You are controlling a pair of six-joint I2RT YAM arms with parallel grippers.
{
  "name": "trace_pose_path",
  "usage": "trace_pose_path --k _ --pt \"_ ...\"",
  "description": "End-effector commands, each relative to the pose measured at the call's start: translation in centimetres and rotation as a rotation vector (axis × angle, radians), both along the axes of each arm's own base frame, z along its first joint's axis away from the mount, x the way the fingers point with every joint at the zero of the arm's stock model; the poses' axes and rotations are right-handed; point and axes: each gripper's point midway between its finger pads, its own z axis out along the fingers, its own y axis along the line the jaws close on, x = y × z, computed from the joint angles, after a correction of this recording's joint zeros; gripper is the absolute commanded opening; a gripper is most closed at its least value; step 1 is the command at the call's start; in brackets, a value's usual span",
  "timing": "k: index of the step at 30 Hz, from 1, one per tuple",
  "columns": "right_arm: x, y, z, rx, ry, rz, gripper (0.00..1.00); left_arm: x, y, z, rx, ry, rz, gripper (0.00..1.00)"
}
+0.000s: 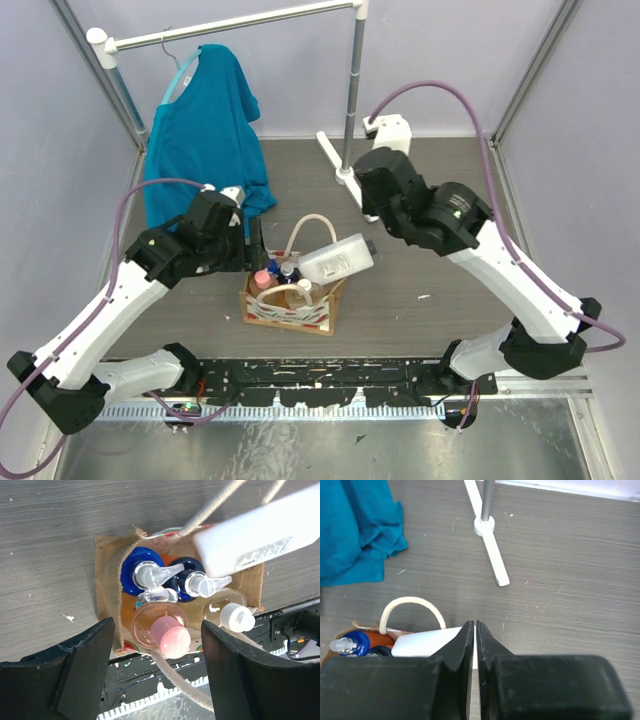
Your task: Take the personal care products out of the canvas bag
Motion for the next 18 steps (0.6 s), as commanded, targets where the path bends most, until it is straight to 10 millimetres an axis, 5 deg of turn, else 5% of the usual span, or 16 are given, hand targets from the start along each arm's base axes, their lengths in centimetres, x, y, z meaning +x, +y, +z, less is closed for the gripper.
trace_pose_path --k 1,7,12,18 --pt "0.8 -2.7 1.7 0.046 -0.051 -0.060 0.11 0.4 -0.6 1.0 0.039 -0.045 -0.026 0.77" --pt "1.7 -3.6 -4.5 0.069 0.080 -0.078 0.17 0.5 -1.1 1.0 0.034 -0.051 -0.031 0.77" --pt "1.0 -0.4 -8.5 0.201 0.152 0.072 0.71 0.5 -1.3 0.9 0.026 -0.053 -0.038 0.78" --pt "0.1 3.3 -12.1 0.231 0.207 0.279 0.86 0.2 -1.4 0.5 0.019 -0.039 -0.037 0.78"
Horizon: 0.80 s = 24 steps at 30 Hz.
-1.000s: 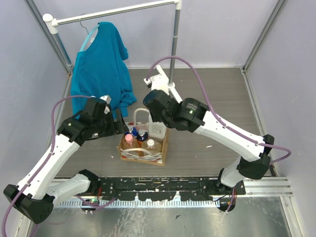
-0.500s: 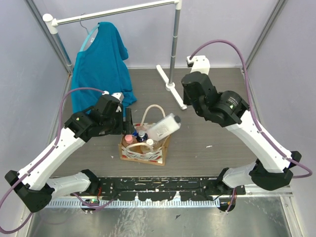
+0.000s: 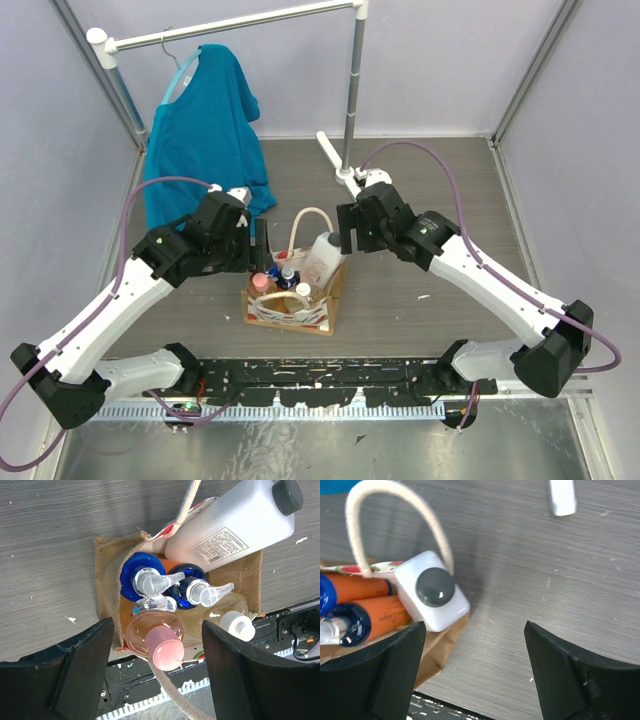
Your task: Take the personal care products out of the canvas bag
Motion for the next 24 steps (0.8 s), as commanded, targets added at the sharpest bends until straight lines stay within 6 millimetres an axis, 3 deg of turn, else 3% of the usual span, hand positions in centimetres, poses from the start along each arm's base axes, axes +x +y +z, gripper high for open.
trace_pose_path --k 1,7,12,24 --pt "0.4 4.4 2.5 0.181 -0.095 0.185 0.88 0.2 -0.3 0.8 -0.027 -0.030 0.001 0.78" --pt "0.0 7.2 0.0 0.240 -0.059 0.325 0.90 0.1 -0.2 0.8 -0.033 -0.028 0.011 0.79" --pt "0.5 7.5 -2.5 0.199 -0.014 0.340 0.90 -0.1 0.1 1.1 -0.032 -0.035 0.015 0.79" --pt "1.2 6.6 -4.3 0.167 0.015 0.353 0.88 -0.3 0.5 1.1 -0.028 -0.043 0.023 0.79"
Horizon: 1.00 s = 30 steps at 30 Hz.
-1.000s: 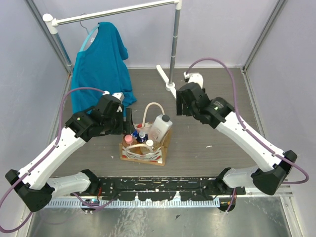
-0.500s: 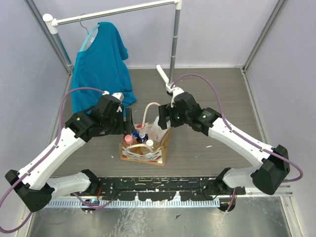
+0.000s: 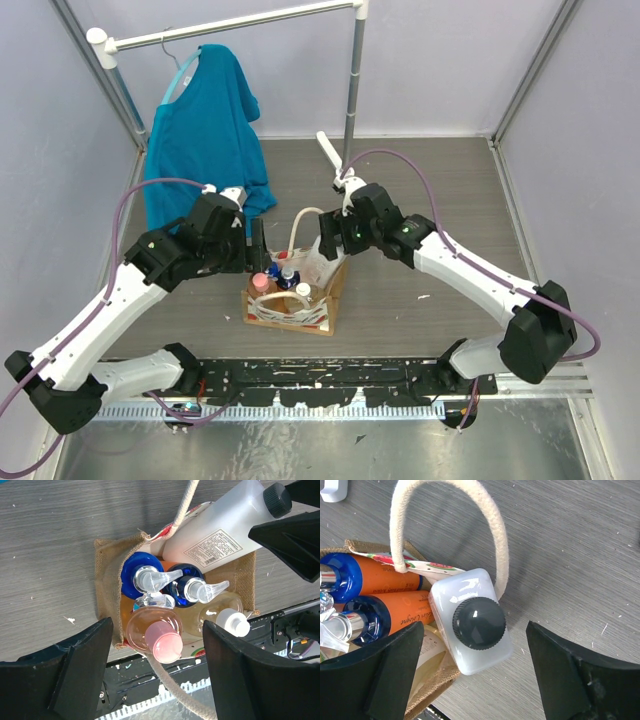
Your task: Take the personal care products out of the canvas bag
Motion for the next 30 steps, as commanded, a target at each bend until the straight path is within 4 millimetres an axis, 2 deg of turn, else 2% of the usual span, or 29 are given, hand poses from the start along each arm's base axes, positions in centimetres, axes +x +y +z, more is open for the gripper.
trace_pose_path --k 1,7,10,12,13,15,16,18,20,24,26,28,30 --pt "0.3 0.8 0.2 0.036 -0.020 0.049 0.86 0.0 0.2 0.2 -0.001 -0.016 0.007 0.79" --pt "-0.5 1.6 -0.4 0.050 0.025 0.102 0.81 -0.1 0.4 0.0 0.006 -0.014 0.010 0.80" --pt "-0.9 1.7 -0.3 0.055 0.033 0.123 0.71 -0.2 0.6 0.0 0.011 -0.015 0.012 0.80" --pt "-1.3 1.8 0.1 0.066 0.037 0.140 0.52 -0.2 0.6 -0.1 0.011 -0.015 0.013 0.80" --pt "-1.4 1.9 0.5 0.074 0.036 0.147 0.37 -0.2 0.6 -0.1 0.011 -0.016 0.014 0.80" --pt "-1.7 2.0 1.4 0.079 0.029 0.151 0.13 -0.2 0.6 0.0 0.009 -0.017 0.014 0.80" --pt "-1.6 1.8 1.9 0.076 0.017 0.146 0.06 -0.2 0.6 0.0 0.008 -0.018 0.016 0.80" --pt "-1.6 1.5 3.5 0.082 -0.016 0.138 0.01 -0.1 0.6 0.1 0.008 -0.017 0.017 0.80" --pt "-1.6 1.1 5.6 0.094 -0.057 0.121 0.01 -0.1 0.5 0.1 0.008 -0.017 0.016 0.80" --pt "-2.0 -0.2 12.0 0.150 -0.171 0.089 0.01 -0.1 0.5 0.1 0.007 -0.019 0.016 0.80" --pt "-1.9 -1.6 14.9 0.149 -0.231 0.033 0.01 0.0 0.4 0.2 0.002 -0.021 0.016 0.80" --pt "-1.5 -3.2 16.8 0.118 -0.269 -0.039 0.01 0.1 0.2 0.1 -0.001 -0.019 0.013 0.80" --pt "-1.0 -4.8 17.8 0.075 -0.292 -0.110 0.01 0.1 0.1 0.2 -0.006 -0.019 0.011 0.80"
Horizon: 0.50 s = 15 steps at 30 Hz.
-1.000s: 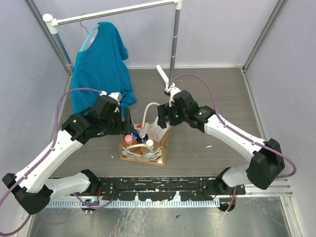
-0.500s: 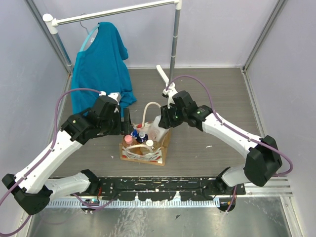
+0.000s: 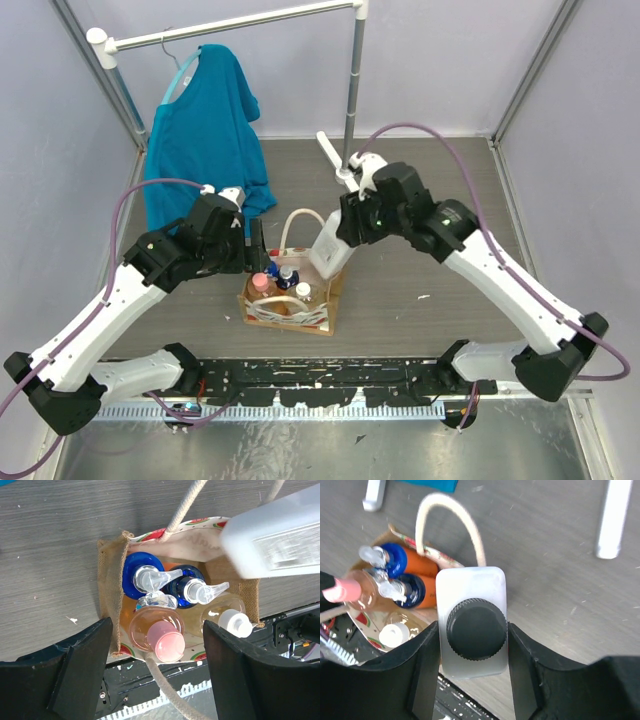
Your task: Take the personal care products out of the canvas bag
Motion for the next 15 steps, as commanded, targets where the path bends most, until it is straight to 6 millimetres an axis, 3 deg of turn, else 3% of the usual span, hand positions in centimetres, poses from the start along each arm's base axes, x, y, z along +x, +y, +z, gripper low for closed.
trace_pose_path --k 1,3,7,15 --pt "1.8 -3.7 10.0 0.060 -0.253 -0.188 0.01 0.1 -0.2 0.3 -0.013 -0.013 -0.001 0.80" --pt "2.7 -5.4 10.2 0.007 -0.280 -0.286 0.01 0.1 -0.3 0.3 -0.016 -0.012 0.000 0.80" --pt "4.2 -7.5 8.6 -0.077 -0.267 -0.424 0.01 0.0 -0.4 0.3 -0.019 -0.010 -0.009 0.80" --pt "8.2 -11.8 2.1 -0.180 -0.170 -0.648 0.01 0.0 -0.9 0.2 0.023 -0.020 -0.072 0.80"
